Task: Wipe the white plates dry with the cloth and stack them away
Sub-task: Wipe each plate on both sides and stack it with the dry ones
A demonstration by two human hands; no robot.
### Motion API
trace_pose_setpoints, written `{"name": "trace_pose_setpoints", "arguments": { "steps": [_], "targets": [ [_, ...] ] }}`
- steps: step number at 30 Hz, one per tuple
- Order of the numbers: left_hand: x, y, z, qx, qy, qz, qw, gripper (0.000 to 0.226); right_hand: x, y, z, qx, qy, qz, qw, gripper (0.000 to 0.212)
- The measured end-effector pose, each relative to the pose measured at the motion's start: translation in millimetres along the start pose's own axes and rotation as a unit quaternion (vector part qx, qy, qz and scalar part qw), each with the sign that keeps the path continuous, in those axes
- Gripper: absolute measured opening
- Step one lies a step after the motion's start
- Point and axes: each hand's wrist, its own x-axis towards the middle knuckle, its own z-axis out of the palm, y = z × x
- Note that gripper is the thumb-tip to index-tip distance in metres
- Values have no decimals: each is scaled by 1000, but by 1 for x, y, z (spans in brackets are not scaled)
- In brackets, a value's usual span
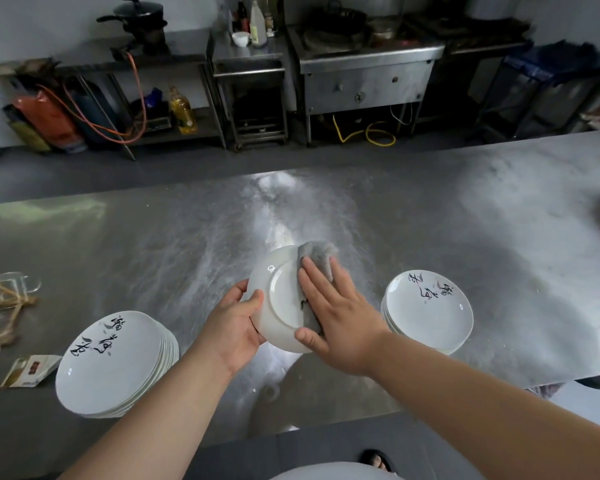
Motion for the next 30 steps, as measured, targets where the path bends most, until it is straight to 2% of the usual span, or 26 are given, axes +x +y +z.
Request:
{"name": "trace_pose_setpoints", "arguments": {
  "steps": [4, 6, 8, 10, 13, 15, 18, 19, 23, 26, 30],
  "targets": [
    [-6, 8, 8, 58, -54, -2, 997, 25, 25, -16, -18, -66, 47, -125, 989, 94],
    [-9, 11, 12, 74, -67, 4, 995, 28, 39, -14, -27, -64, 65, -147, 985, 87],
    [-11, 14, 12, 72, -60, 13, 996, 24, 48, -8, -33, -35, 80, -122, 989, 81],
    [-12, 18, 9, 60, -47, 23, 997, 20, 49, 2, -36, 24, 102, -60, 993, 78],
    [-13, 21, 6, 55, -39, 23, 997, 19, 44, 5, -32, 66, 82, 9, 994, 84],
    [-14, 22, 6, 77, -50, 21, 996, 20, 40, -4, -29, 20, 82, -42, 996, 87],
    [-15, 28, 5, 82, -59, 25, 995, 23, 46, -8, -32, -30, 84, -122, 988, 81],
    [-15, 29, 5, 67, -55, 27, 996, 23, 48, -5, -33, -16, 91, -114, 989, 80],
    [-12, 24, -1, -27, -2, 36, 999, 22, 34, 4, -23, 130, 112, 16, 985, 86],
    [-10, 21, -3, -17, -10, 33, 999, 23, 27, -2, -19, 85, 88, 5, 992, 87],
    [-10, 32, -2, -16, -21, 40, 999, 21, 56, 5, -49, 51, 93, -33, 994, 73]
  ]
}}
